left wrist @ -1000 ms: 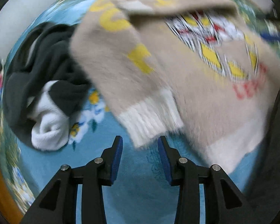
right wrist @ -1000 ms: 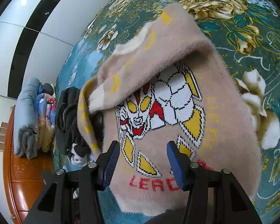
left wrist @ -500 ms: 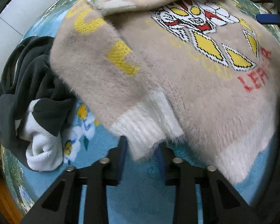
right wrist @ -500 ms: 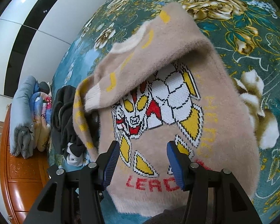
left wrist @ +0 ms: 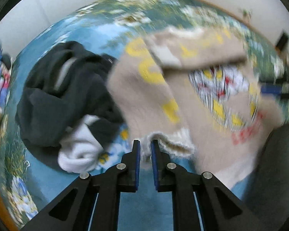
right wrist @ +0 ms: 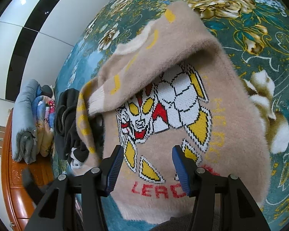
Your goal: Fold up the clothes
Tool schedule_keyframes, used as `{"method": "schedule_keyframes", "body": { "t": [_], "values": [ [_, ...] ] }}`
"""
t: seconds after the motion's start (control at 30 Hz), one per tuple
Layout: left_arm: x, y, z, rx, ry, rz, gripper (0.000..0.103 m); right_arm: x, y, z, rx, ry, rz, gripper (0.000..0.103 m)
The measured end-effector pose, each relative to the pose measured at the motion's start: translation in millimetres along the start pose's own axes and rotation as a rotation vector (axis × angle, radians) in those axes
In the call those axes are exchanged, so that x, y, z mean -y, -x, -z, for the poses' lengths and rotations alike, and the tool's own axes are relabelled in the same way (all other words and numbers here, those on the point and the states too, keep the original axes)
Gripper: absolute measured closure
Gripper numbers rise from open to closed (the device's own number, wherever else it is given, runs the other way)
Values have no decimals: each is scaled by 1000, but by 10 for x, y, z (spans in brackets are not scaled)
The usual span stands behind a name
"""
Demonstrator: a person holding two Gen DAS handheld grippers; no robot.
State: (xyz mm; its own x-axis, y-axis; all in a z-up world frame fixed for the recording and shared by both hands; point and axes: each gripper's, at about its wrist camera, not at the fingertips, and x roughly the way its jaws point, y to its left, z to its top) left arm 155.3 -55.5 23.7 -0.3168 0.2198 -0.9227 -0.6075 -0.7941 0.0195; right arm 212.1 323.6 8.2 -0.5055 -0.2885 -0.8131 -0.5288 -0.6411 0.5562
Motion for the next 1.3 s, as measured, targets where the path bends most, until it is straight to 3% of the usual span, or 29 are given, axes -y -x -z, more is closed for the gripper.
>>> {"method": "schedule_keyframes", "body": {
  "t": [0.1,0.27,0.5,0.73,0.97,1.07,1.17,1.27,1.3],
  "values": [
    [-234,327,-263,61,95,70,92,-2,5,1,2,0,-13,47],
    [-285,556,-923,123,173,197,92,31,9,-3,8,-16,-53,47],
    [-155,840,-1579,174,183,302,92,164,-2,-27,13,-78,-144,47],
    [546,806,-2331,172,76,390,92,289,-21,-41,25,-135,-245,47],
    [1665,431,-2849,111,-64,470,98,513,73,-53,68,-187,-306,47],
    [2147,58,-2924,52,-119,437,98,717,165,-75,98,-225,-302,47],
    [2370,-344,-2868,-51,-91,444,98,925,273,-82,128,-262,-291,47],
    [2391,-540,-2764,-87,-54,438,98,1113,403,-93,168,-286,-277,47],
    [2348,-580,-2709,-92,-53,405,98,1157,434,-109,180,-290,-275,45]
  ]
}}
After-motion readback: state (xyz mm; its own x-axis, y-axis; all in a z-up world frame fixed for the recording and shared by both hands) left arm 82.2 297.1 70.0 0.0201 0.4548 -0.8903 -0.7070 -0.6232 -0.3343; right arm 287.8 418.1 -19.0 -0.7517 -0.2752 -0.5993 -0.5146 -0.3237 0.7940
